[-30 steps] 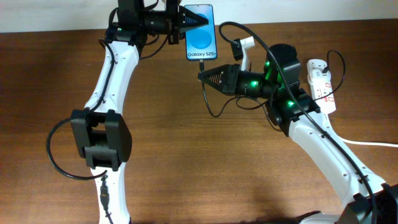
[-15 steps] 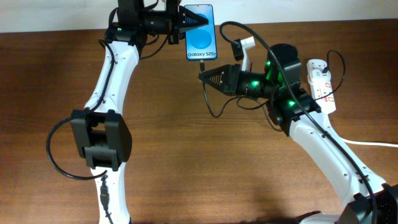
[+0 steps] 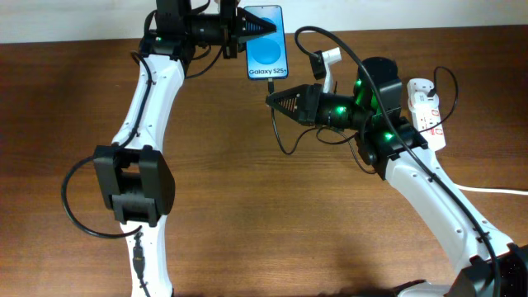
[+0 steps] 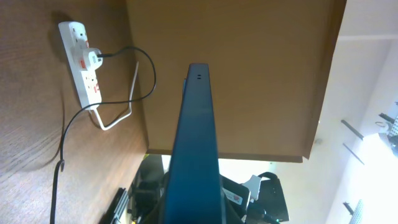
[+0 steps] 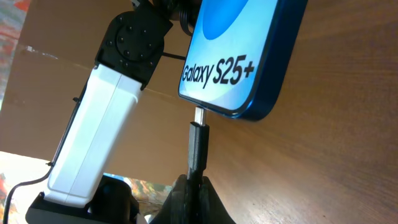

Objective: Plug charger to phone and switch on socket
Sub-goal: 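Push the USB-C plug into the phone port with the right gripper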

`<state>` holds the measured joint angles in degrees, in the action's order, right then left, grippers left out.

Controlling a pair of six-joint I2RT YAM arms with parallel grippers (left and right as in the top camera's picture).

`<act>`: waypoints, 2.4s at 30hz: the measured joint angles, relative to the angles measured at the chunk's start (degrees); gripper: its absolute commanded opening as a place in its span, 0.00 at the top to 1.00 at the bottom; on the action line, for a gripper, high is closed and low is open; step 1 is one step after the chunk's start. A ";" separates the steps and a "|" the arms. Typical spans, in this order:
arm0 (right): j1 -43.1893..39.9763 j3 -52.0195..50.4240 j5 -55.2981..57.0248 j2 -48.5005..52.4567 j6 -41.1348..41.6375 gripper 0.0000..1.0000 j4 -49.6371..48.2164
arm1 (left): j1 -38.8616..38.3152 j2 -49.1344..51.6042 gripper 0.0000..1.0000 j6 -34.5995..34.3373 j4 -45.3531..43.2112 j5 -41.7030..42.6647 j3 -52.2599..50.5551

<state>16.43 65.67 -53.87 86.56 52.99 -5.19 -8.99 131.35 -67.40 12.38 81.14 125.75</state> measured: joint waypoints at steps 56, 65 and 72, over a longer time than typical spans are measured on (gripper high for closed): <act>0.00 0.00 -0.07 0.00 0.85 0.96 0.31 | -0.55 0.00 1.00 0.35 -0.02 0.70 0.00; 0.00 -0.13 -0.22 0.00 2.29 0.96 -1.31 | -0.81 0.00 1.00 0.39 -0.04 0.72 0.00; 0.00 -0.17 -0.24 0.00 2.40 0.96 -1.31 | -1.05 0.00 1.00 0.55 -0.22 0.70 0.00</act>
<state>16.43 65.49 -54.11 86.56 55.40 -6.50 -10.04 131.35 -66.85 12.16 81.84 125.75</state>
